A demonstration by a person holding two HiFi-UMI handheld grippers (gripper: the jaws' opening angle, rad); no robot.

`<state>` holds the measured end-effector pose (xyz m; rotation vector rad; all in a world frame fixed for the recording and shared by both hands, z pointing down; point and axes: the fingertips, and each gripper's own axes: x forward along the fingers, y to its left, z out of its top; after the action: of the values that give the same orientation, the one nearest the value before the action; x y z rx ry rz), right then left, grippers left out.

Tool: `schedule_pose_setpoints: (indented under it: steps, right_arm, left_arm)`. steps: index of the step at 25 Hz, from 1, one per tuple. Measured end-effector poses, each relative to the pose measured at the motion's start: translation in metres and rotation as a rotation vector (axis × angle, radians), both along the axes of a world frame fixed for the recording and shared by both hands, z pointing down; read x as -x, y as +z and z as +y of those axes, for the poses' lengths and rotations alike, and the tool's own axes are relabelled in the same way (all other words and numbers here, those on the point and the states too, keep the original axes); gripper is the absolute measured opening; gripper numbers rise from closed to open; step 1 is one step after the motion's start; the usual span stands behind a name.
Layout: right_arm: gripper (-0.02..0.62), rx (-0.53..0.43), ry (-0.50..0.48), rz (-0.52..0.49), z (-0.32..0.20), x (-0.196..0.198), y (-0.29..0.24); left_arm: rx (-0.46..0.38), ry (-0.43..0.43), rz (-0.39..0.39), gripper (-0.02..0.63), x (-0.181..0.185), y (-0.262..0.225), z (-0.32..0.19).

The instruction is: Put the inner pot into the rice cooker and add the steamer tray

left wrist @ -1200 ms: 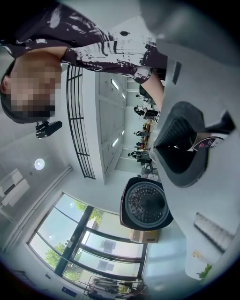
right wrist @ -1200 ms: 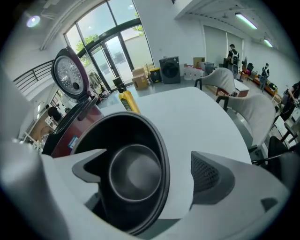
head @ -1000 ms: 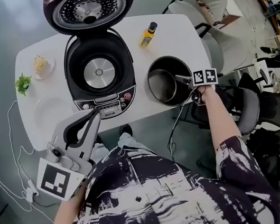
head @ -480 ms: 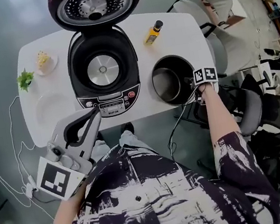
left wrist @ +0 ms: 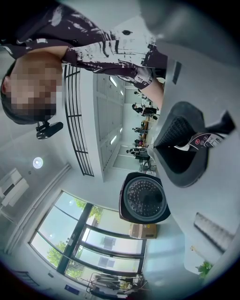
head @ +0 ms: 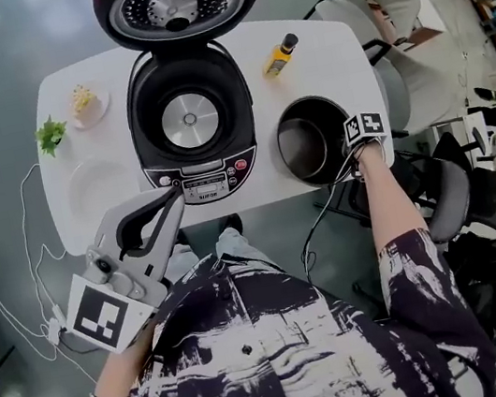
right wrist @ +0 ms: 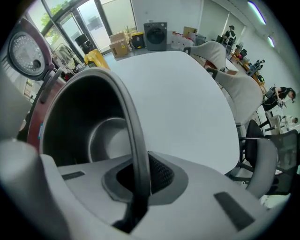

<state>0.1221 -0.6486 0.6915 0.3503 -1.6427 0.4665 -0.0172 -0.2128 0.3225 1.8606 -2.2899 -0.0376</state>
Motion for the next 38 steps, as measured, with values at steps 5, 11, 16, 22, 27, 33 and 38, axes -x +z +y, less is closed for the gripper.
schedule_pose_setpoints:
  steps: [5, 11, 16, 22, 27, 33, 38]
  right_arm:
    - [-0.002, 0.032, 0.052, -0.027, 0.002, -0.006, -0.002]
    - [0.000, 0.058, 0.119, -0.058, -0.001, -0.019, -0.010]
    - [0.000, 0.067, 0.151, -0.145, -0.010, -0.016, -0.038]
    - [0.000, 0.079, 0.092, -0.297, -0.007, 0.015, -0.124]
    - [0.002, 0.082, -0.034, -0.419, 0.025, 0.066, -0.216]
    - [0.002, 0.118, -0.191, -0.492, 0.100, 0.147, -0.275]
    - [0.002, 0.174, -0.267, -0.509, 0.171, 0.214, -0.270]
  left_arm:
    - [0.002, -0.003, 0.004, 0.005, 0.002, 0.001, 0.004]
    - [-0.005, 0.013, 0.000, 0.005, 0.000, -0.002, 0.004]
    - [-0.025, 0.027, -0.016, 0.005, 0.002, -0.007, 0.005]
    - [-0.085, 0.061, -0.021, 0.005, 0.002, -0.015, 0.006]
    - [-0.146, 0.070, -0.008, 0.005, 0.006, -0.024, 0.015]
    - [-0.186, 0.047, 0.006, 0.005, 0.017, -0.026, 0.042]
    - [-0.199, 0.008, 0.001, 0.005, 0.027, -0.029, 0.070]
